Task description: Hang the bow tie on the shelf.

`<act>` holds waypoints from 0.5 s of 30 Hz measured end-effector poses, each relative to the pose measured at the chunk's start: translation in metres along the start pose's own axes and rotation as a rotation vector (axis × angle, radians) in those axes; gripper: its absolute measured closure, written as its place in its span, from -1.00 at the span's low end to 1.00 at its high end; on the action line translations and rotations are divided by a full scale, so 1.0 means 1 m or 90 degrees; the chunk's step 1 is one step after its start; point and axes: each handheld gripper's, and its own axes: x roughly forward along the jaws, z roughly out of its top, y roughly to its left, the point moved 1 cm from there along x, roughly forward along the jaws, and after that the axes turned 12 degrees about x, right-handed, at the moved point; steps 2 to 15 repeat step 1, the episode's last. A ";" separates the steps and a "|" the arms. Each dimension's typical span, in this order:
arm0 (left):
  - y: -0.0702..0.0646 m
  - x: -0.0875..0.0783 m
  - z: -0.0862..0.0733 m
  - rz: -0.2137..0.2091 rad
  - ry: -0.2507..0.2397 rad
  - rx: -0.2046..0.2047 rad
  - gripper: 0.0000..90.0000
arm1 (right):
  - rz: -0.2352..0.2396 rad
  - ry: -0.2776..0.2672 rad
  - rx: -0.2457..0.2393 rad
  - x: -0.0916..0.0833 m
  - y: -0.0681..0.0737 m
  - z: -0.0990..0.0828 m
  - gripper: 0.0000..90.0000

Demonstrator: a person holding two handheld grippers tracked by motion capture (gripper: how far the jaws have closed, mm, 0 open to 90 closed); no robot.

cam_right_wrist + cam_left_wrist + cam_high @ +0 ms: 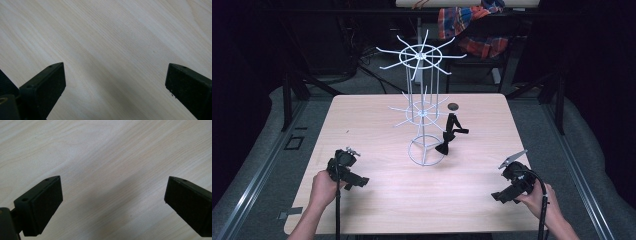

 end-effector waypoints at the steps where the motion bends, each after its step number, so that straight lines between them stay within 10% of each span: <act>1: 0.000 0.000 0.000 -0.001 0.000 -0.001 -0.96 | -0.001 -0.002 0.001 0.000 0.000 0.000 -0.94; 15: 0.000 0.000 0.000 -0.001 0.000 -0.001 -0.96 | -0.001 -0.002 0.001 0.000 0.000 0.000 -0.94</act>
